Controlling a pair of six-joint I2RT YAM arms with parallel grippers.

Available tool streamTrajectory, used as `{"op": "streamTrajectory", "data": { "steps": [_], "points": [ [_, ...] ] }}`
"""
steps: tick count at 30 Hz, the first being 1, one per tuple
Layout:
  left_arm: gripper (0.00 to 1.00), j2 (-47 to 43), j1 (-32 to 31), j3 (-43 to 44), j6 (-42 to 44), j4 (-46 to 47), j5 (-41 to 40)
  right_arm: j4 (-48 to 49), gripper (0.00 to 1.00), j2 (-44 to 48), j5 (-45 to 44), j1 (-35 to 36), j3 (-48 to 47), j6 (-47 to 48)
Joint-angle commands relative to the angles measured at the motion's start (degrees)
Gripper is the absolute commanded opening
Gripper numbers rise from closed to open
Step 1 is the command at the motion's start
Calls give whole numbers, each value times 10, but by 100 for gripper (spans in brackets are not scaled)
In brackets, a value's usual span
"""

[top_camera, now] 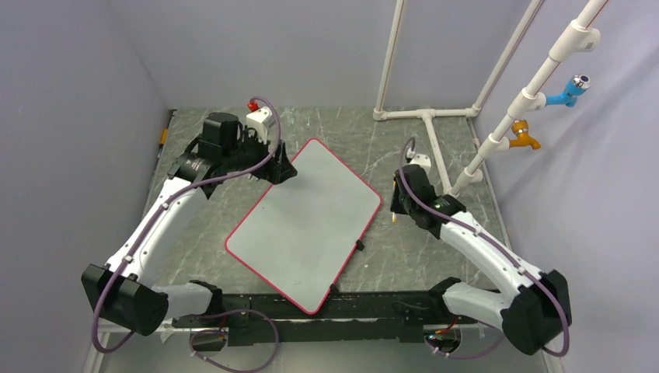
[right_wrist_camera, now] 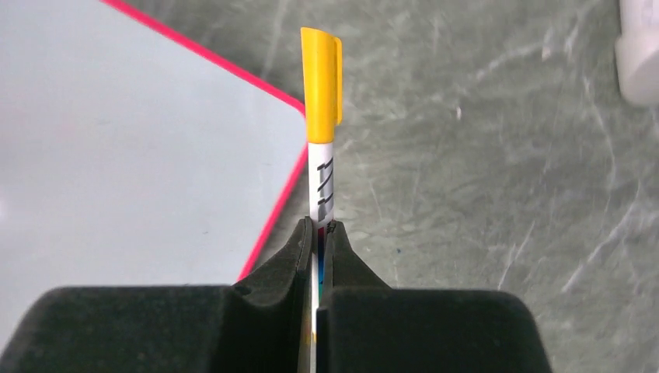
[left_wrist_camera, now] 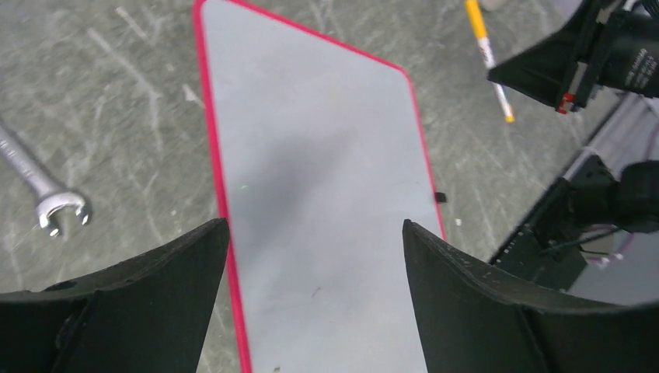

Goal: Write a sentence on the whiteboard
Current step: Pick up the whiteboard marker from the center of the board, then pass from the right arm to the left

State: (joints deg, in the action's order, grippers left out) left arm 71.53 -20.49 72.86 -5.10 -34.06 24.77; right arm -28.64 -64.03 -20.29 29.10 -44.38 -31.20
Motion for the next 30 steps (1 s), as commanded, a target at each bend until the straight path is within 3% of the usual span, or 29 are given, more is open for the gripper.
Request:
{"op": "streamTrajectory", "data": {
  "steps": [1, 6, 11, 21, 30],
  "points": [
    [86, -18, 0, -1, 7, 39, 127, 22, 0, 52, 102, 6, -40, 102],
    [83, -20, 0, -10, -4, 63, 215, 75, 0, 86, 222, 23, -53, 161],
    [78, -9, 0, -10, -17, 65, 232, 97, 0, 93, 251, 77, -76, 210],
    [70, 18, 1, -13, -50, 87, 284, 144, 0, 50, 177, 223, -126, 272],
    [60, 35, 0, -15, -76, 99, 306, 168, 0, 1, 136, 282, -150, 324]
  ]
}}
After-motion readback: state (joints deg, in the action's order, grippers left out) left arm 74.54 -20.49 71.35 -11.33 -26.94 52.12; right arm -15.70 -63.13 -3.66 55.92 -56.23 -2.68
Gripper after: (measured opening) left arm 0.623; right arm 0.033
